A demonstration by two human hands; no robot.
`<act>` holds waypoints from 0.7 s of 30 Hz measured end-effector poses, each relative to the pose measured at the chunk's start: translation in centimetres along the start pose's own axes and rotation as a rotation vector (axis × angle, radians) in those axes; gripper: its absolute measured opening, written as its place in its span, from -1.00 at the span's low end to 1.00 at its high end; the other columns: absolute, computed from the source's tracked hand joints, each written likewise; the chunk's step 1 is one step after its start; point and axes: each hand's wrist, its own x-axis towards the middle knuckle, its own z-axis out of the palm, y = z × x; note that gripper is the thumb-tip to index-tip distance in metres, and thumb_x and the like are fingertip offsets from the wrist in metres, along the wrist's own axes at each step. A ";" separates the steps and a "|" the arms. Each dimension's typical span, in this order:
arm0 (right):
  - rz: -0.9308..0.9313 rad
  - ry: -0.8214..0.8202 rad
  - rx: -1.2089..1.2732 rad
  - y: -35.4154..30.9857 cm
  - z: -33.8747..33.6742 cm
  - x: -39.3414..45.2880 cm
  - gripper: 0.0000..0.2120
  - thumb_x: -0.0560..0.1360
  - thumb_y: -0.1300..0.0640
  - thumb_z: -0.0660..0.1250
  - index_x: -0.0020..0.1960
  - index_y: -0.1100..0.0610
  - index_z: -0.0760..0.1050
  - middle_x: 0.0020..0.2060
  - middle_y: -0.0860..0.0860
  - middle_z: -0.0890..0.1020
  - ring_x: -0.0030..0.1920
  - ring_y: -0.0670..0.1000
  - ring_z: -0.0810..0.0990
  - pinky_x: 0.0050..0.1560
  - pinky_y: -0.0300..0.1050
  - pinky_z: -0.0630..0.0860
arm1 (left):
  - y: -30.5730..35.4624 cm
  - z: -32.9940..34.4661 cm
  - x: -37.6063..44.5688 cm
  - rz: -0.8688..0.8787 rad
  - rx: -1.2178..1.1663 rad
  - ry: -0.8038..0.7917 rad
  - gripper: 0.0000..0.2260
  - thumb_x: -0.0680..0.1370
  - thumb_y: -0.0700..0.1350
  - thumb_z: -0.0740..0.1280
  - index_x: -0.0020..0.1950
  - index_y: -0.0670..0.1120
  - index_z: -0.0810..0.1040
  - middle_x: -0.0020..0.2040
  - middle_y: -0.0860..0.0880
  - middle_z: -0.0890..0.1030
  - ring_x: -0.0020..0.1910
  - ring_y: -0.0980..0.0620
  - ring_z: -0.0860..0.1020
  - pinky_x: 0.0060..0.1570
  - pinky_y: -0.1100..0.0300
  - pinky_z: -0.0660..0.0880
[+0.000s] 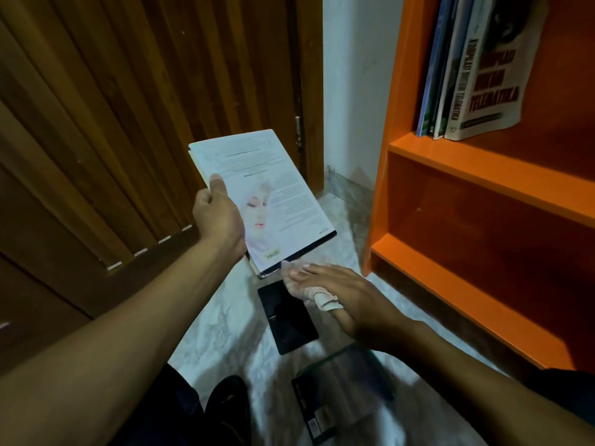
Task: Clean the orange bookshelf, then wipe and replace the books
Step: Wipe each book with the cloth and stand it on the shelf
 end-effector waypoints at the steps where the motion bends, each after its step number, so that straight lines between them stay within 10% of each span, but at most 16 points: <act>1: 0.117 -0.001 0.013 0.2 -0.4 -0.2 -0.67 0.66 0.13 0.09 0.28 -0.13 0.52 0.27 -0.21 0.59 0.31 -0.20 0.51 0.25 -0.26 0.42 | 0.1 -0.3 0.2 0.008 0.015 0.008 -0.72 0.65 0.15 0.15 0.16 -0.01 0.49 0.06 0.05 0.67 0.01 -0.01 0.68 0.12 -0.04 0.57; 4: 0.607 0.207 0.268 1.2 -0.5 -0.4 -0.75 0.68 0.04 0.10 -0.11 -0.12 0.45 -0.30 -0.22 0.62 -0.31 -0.29 0.55 -0.30 -0.31 0.38 | 0.2 -0.9 0.8 -0.007 0.007 -0.015 -0.71 0.65 0.17 0.15 0.16 0.01 0.49 0.09 0.04 0.68 0.04 -0.05 0.68 0.15 -0.10 0.55; 8: 1.062 0.531 0.943 2.3 -1.0 0.5 -0.63 0.69 -0.07 0.08 0.09 0.12 0.58 -0.07 0.09 0.73 -0.01 0.11 0.71 0.02 0.05 0.62 | -0.4 -0.9 0.1 -0.099 0.030 -0.142 -0.73 0.64 0.18 0.16 0.11 0.07 0.54 0.02 0.04 0.70 0.02 -0.08 0.68 0.11 -0.14 0.56; 11: 1.039 0.439 1.363 1.4 -2.3 0.8 -0.58 0.65 -0.11 0.14 0.23 0.16 0.58 0.11 0.20 0.69 0.12 0.23 0.68 0.19 0.22 0.55 | -2.0 -0.2 -0.9 -0.205 0.044 -0.282 -0.68 0.64 0.19 0.16 0.18 0.05 0.58 0.05 -0.01 0.72 0.02 -0.14 0.69 0.14 -0.23 0.54; 16: 0.901 0.344 1.253 1.8 -3.1 -0.3 -0.62 0.54 0.01 0.38 0.29 0.17 0.57 0.19 0.12 0.67 0.22 0.14 0.64 0.39 0.13 0.43 | -3.3 0.8 -1.8 -0.296 0.198 -0.363 -0.68 0.65 0.16 0.14 0.24 0.04 0.54 0.15 0.00 0.68 0.05 -0.09 0.67 0.18 -0.11 0.52; 21: 0.866 0.497 1.054 0.9 -3.4 0.5 -0.75 0.56 0.17 0.38 0.20 0.26 0.60 0.02 0.07 0.74 0.02 0.09 0.73 0.06 -0.04 0.66 | -4.4 1.8 -2.4 0.322 0.799 -0.308 -0.50 0.63 0.03 0.27 0.54 0.11 0.19 0.57 0.05 0.25 0.53 -0.10 0.26 0.43 -0.11 0.31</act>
